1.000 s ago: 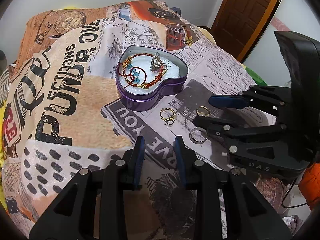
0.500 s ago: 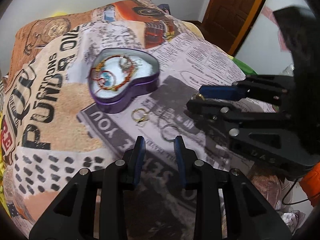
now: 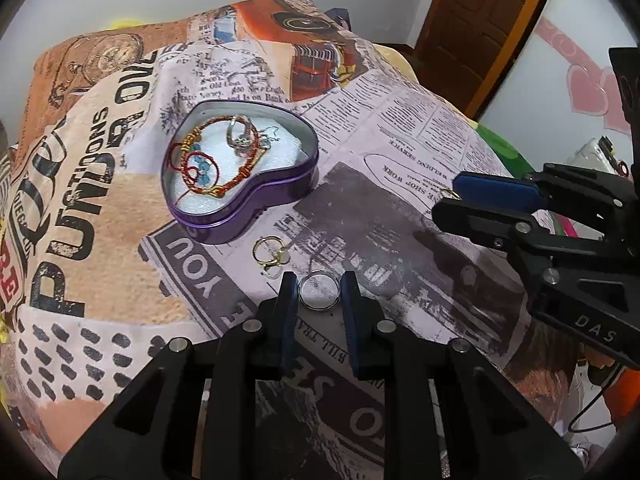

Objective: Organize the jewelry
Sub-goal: 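Grasp a silver ring with the left tool while the right tool grasps the gold stone ring, then carry the silver ring with the left tool while the right tool carries the gold ring to the tin, then open the left tool over the tin while the right tool releases the gold ring into it, then grasp the gold ring with the left tool while the right tool grasps a small silver ring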

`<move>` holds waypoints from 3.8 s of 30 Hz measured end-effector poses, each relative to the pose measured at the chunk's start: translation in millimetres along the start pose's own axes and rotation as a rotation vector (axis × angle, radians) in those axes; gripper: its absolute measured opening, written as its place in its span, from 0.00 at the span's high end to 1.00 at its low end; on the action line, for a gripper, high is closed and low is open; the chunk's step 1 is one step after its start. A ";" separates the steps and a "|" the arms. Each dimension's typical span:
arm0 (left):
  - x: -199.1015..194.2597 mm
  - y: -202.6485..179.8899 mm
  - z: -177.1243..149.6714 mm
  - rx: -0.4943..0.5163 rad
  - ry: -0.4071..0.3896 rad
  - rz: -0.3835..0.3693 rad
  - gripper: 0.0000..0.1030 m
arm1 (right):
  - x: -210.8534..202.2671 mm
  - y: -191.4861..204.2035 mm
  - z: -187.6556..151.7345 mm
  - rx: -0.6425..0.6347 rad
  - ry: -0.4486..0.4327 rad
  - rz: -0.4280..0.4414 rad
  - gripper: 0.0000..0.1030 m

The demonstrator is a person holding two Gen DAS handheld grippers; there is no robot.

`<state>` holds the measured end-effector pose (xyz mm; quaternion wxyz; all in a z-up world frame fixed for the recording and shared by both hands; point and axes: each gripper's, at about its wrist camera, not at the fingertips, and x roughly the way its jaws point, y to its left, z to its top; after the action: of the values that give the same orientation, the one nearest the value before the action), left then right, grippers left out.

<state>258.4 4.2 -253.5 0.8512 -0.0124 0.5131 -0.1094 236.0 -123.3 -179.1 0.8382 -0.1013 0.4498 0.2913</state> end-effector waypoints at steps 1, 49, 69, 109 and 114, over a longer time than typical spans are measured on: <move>-1.6 0.7 0.4 -0.003 -0.003 0.003 0.80 | -0.8 0.0 -0.1 0.002 -0.001 0.001 0.77; -23.8 68.6 63.5 -0.041 -0.106 -0.027 0.80 | 38.1 31.4 70.7 -0.047 -0.017 0.057 0.77; -25.2 75.1 63.8 -0.042 -0.112 -0.022 0.80 | 48.7 34.4 72.2 -0.085 0.005 0.033 0.77; -32.2 36.7 -4.6 -0.026 0.027 0.016 0.69 | -18.2 22.1 26.2 -0.013 0.006 -0.055 0.68; -14.9 31.6 -0.3 -0.024 0.054 -0.007 0.69 | -6.6 19.1 21.5 -0.005 0.024 -0.040 0.68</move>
<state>257.0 38.1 -244.9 0.8366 -0.0214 0.5370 -0.1064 237.1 -101.2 -159.6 0.8381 -0.1156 0.4570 0.2744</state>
